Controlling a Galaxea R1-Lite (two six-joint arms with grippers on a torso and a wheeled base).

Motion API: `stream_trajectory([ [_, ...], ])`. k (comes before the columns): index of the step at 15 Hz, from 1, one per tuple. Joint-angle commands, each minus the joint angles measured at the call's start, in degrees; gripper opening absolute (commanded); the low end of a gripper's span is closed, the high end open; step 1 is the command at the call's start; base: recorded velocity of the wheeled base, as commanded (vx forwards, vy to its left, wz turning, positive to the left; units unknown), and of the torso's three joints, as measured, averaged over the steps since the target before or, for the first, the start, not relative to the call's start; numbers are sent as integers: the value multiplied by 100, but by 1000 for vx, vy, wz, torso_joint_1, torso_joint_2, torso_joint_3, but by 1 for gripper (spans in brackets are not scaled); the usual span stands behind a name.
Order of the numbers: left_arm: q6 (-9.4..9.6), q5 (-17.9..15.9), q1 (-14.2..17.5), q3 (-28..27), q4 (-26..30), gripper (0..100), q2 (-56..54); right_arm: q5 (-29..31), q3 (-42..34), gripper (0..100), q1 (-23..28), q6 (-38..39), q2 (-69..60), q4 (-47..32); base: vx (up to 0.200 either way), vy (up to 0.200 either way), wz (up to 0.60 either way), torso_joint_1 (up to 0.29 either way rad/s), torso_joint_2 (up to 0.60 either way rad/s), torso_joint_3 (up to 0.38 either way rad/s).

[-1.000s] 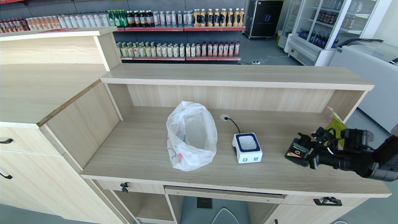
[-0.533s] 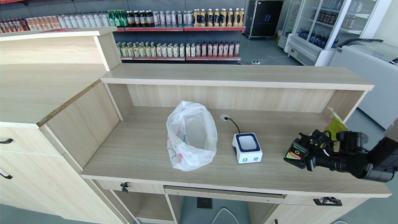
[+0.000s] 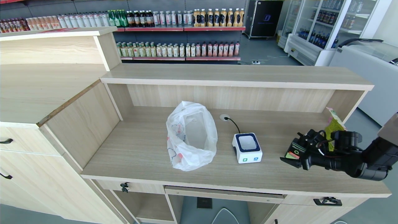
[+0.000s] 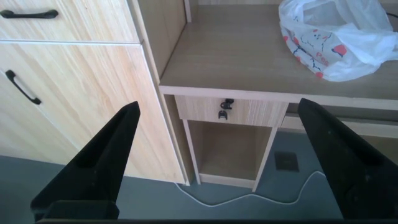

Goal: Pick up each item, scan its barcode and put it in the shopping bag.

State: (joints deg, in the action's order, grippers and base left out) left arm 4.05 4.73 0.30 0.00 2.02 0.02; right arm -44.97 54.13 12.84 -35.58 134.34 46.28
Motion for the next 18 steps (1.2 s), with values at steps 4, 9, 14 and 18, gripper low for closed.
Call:
stream_trajectory([
  [4,0,2,5,0,0,100,-2,-12,72,0,-53,-10,75,13,0,0,0,0,0,0],
  [9,0,2,5,0,0,100,-2,6,10,0,-44,-36,-48,48,0,0,0,0,0,0],
  [14,0,2,5,0,0,100,-2,15,-306,0,-44,-361,-1208,-251,0,0,0,0,0,0],
  [18,0,2,5,0,0,100,-2,155,-1053,0,8,-2181,-2808,-813,0,0,0,0,0,0],
])
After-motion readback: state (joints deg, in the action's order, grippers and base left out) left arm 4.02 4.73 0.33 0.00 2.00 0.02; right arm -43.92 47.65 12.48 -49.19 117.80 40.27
